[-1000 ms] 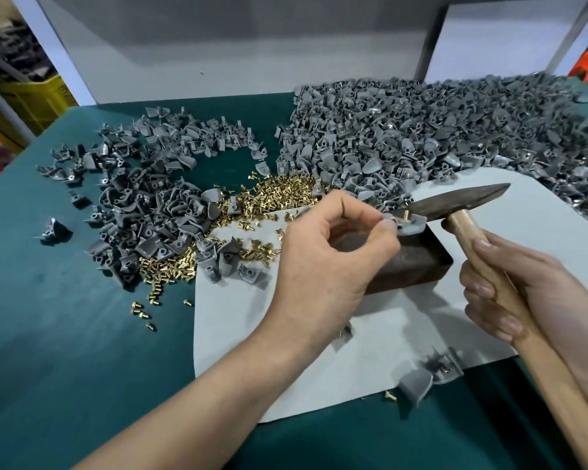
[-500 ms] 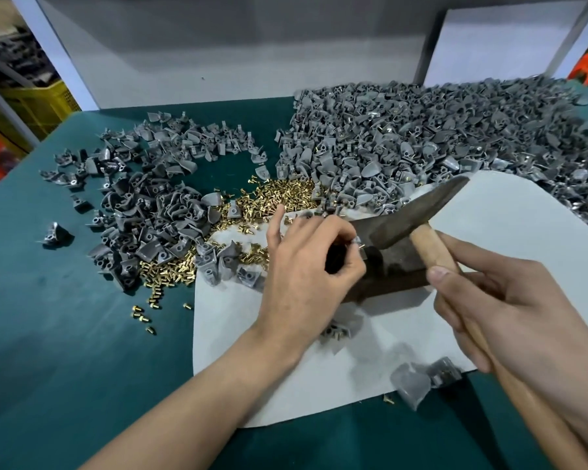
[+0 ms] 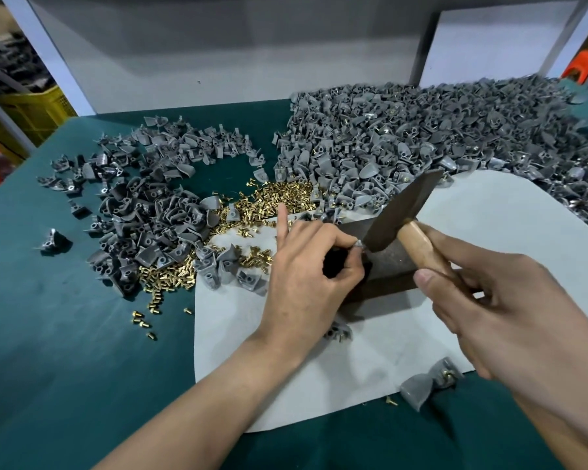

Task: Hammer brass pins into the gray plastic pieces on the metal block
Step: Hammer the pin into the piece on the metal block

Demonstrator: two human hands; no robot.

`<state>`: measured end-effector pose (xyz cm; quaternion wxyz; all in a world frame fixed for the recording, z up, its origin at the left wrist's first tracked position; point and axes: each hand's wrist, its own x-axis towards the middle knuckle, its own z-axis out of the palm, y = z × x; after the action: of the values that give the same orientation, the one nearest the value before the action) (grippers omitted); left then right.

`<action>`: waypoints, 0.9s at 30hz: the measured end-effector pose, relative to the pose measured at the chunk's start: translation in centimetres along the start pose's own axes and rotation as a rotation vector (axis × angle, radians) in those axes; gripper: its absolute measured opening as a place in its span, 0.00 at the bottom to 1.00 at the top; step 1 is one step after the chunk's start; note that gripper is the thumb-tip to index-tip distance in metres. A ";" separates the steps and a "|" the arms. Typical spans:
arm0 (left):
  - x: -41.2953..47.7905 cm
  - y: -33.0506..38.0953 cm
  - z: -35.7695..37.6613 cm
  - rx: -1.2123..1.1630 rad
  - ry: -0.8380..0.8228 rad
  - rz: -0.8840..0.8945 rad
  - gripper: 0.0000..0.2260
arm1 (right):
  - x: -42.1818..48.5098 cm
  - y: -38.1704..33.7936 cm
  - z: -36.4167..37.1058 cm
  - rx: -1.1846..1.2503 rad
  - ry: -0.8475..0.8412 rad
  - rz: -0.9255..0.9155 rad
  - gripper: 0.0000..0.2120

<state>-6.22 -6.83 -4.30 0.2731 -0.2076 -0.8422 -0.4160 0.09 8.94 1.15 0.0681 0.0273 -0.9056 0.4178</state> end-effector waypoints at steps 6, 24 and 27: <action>-0.1 -0.2 0.0 -0.023 0.007 -0.015 0.04 | 0.0 -1.3 -0.2 -0.091 -0.008 -0.032 0.18; -0.2 -0.4 0.1 -0.061 0.008 -0.046 0.05 | 1.0 -3.5 -1.8 -0.236 -0.044 -0.020 0.14; -0.2 -0.5 0.1 -0.058 0.011 -0.032 0.05 | 1.0 -4.3 -2.0 -0.205 -0.065 -0.017 0.19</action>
<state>-6.35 -7.07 -4.77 0.2650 -0.1999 -0.8314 -0.4457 -0.23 7.68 5.79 0.0446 0.0417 -0.9450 0.3214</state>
